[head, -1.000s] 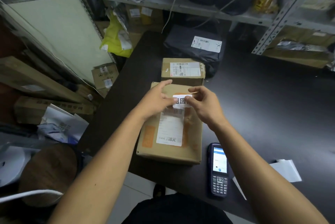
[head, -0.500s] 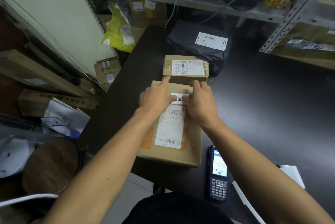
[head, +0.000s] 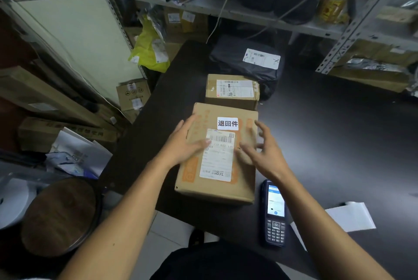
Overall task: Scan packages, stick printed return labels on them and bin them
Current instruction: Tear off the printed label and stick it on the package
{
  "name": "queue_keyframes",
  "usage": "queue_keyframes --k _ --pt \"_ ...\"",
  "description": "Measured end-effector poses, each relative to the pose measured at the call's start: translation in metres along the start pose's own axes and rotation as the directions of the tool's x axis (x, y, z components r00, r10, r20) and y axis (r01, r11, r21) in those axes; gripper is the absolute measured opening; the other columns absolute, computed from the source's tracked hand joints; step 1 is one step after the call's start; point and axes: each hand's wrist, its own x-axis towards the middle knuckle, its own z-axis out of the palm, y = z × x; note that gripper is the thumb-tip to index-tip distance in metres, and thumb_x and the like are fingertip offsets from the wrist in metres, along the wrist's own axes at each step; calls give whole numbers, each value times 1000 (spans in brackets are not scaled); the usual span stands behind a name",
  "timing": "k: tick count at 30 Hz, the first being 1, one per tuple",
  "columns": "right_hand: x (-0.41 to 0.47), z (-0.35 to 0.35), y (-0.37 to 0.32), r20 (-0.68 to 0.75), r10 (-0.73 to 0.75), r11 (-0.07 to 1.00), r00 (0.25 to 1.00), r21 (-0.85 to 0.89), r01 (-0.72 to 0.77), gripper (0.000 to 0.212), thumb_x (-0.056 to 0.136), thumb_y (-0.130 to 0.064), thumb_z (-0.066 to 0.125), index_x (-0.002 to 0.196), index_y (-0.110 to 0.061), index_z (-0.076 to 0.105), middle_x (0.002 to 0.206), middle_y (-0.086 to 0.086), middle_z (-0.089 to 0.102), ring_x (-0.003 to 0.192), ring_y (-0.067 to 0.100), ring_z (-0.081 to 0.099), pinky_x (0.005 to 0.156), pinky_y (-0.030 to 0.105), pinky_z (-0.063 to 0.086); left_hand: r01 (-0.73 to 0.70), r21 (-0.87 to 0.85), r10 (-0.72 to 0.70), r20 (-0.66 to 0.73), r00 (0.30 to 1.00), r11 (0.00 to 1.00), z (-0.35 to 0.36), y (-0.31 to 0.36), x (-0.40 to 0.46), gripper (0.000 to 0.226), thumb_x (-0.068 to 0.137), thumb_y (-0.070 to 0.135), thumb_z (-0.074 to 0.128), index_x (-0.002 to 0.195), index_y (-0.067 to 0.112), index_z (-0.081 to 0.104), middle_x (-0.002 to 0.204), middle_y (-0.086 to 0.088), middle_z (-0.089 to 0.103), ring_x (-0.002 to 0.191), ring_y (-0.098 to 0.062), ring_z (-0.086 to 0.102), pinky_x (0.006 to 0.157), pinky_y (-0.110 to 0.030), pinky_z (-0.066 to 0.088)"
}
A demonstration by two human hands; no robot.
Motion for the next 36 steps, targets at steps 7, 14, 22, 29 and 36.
queue_keyframes --k 7,14,22,29,36 --pt "-45 20 3 196 98 995 976 -8 -99 107 80 -38 79 156 -39 3 153 -8 36 125 15 49 107 33 42 3 -177 36 218 975 984 8 -35 -20 115 71 32 87 150 56 7 145 14 43 131 -14 47 113 -44 38" --pt "-51 27 1 150 136 991 979 -6 -137 108 78 -42 80 153 -45 2 148 -5 40 124 21 52 108 39 42 -46 -180 80 184 980 983 11 -37 -24 117 71 29 88 155 45 9 136 17 39 136 -14 40 117 -42 32" --pt "-69 33 -2 222 98 993 970 42 -110 113 76 -32 83 156 -36 2 150 -6 35 122 14 49 109 33 40 -48 -147 70 151 986 988 9 -50 -55 129 60 38 93 154 47 5 142 16 39 136 -12 38 118 -37 29" --pt "-119 64 -6 371 -73 997 926 20 71 116 75 -36 83 155 -36 -1 147 -9 36 117 9 46 97 22 38 -17 -214 4 -63 998 977 4 -93 -147 131 53 44 93 150 56 6 153 8 40 138 -16 38 117 -43 31" --pt "-179 107 -11 597 -191 973 779 12 230 118 69 -46 85 153 -47 2 135 -24 33 119 9 48 105 32 43 -15 -351 -109 -332 937 936 14 -144 -279 121 67 27 91 154 45 10 158 8 29 143 -15 32 117 -43 31"
